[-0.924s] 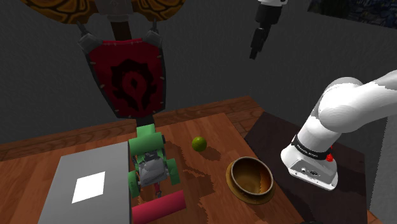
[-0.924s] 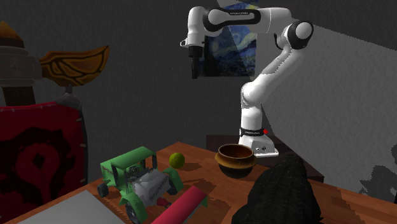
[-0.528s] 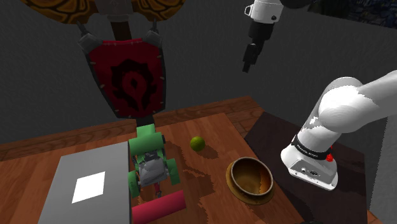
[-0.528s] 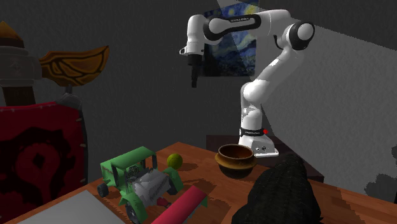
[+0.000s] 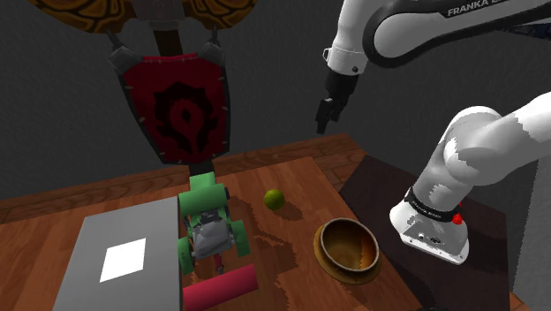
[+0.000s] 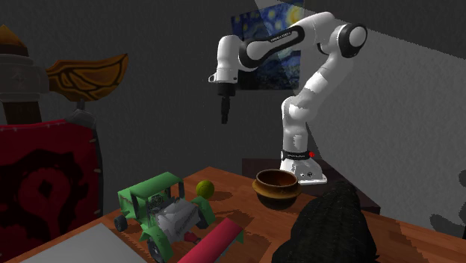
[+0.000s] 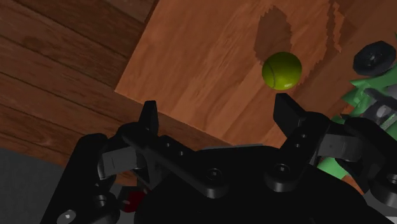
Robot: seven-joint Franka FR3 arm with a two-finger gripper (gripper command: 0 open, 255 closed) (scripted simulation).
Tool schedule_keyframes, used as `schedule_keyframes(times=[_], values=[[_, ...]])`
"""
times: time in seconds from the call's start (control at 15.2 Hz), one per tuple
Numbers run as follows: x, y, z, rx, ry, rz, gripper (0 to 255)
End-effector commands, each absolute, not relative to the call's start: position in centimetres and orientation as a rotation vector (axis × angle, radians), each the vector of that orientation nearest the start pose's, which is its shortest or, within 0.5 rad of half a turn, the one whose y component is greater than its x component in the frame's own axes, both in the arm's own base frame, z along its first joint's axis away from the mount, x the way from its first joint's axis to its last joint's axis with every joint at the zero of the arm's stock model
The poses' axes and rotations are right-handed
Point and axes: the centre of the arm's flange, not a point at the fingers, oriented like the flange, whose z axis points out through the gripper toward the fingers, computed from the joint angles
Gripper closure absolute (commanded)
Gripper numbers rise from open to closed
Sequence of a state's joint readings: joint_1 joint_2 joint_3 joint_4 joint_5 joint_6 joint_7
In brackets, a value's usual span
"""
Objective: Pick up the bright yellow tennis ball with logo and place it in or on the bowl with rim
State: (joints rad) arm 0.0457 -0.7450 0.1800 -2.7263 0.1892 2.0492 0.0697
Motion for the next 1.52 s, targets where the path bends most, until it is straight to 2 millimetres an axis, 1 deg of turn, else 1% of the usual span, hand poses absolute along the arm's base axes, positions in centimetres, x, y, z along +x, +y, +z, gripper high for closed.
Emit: schedule_keyframes(times=[0.0, 0.53, 1.06, 1.12, 1.45], values=[[31.9, 9.8, 41.8, -3.073, -0.013, -0.096, 0], [33.1, 16.0, 33.8, -3.031, 0.108, -0.112, 0], [34.8, 22.5, 26.1, -2.985, 0.226, -0.127, 0], [34.9, 22.7, 25.8, -2.984, 0.230, -0.127, 0], [35.1, 23.0, 23.2, -2.984, 0.230, -0.127, 0]])
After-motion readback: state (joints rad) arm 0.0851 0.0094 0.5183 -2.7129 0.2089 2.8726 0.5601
